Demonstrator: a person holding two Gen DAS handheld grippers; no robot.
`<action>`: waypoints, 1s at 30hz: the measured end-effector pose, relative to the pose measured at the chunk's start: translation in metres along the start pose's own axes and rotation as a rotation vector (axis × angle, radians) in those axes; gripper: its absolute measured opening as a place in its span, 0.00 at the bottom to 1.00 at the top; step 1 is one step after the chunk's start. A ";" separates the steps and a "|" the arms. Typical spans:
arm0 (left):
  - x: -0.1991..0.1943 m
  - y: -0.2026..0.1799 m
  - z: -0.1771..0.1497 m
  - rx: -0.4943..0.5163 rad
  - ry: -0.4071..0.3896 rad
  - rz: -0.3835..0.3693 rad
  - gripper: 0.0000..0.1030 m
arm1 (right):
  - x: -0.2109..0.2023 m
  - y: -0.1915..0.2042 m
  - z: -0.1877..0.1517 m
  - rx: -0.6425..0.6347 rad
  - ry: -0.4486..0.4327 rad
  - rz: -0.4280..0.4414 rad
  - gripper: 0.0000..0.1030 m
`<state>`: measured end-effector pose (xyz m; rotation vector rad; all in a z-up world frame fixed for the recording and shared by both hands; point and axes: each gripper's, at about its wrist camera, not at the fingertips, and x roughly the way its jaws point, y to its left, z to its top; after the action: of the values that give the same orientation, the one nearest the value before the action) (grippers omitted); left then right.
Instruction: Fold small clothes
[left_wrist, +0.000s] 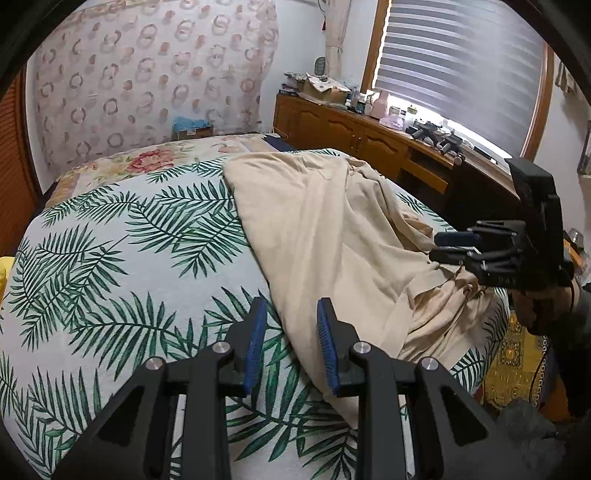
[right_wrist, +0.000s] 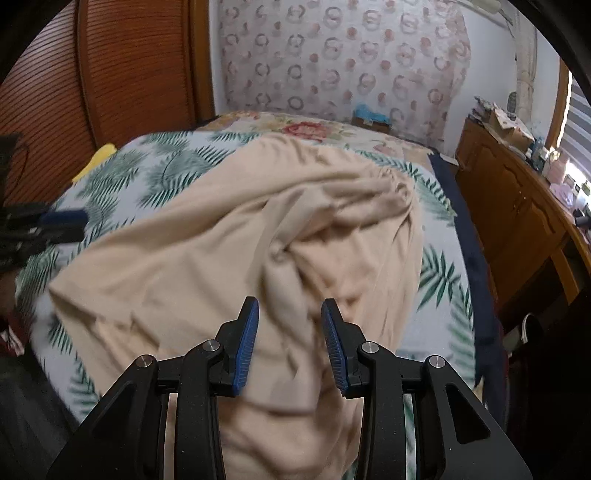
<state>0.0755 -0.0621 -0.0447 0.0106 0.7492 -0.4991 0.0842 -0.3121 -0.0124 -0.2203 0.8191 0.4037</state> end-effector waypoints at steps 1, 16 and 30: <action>0.001 -0.001 0.000 0.001 0.003 0.001 0.25 | 0.000 0.001 -0.004 -0.001 0.003 -0.001 0.34; 0.010 -0.006 -0.004 0.004 0.034 -0.010 0.25 | 0.009 -0.008 -0.020 0.061 0.019 -0.006 0.19; 0.004 -0.013 -0.004 0.010 0.020 -0.059 0.25 | -0.066 -0.011 -0.042 0.030 0.017 0.004 0.02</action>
<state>0.0698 -0.0748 -0.0478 0.0023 0.7684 -0.5595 0.0208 -0.3537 0.0091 -0.1946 0.8414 0.3933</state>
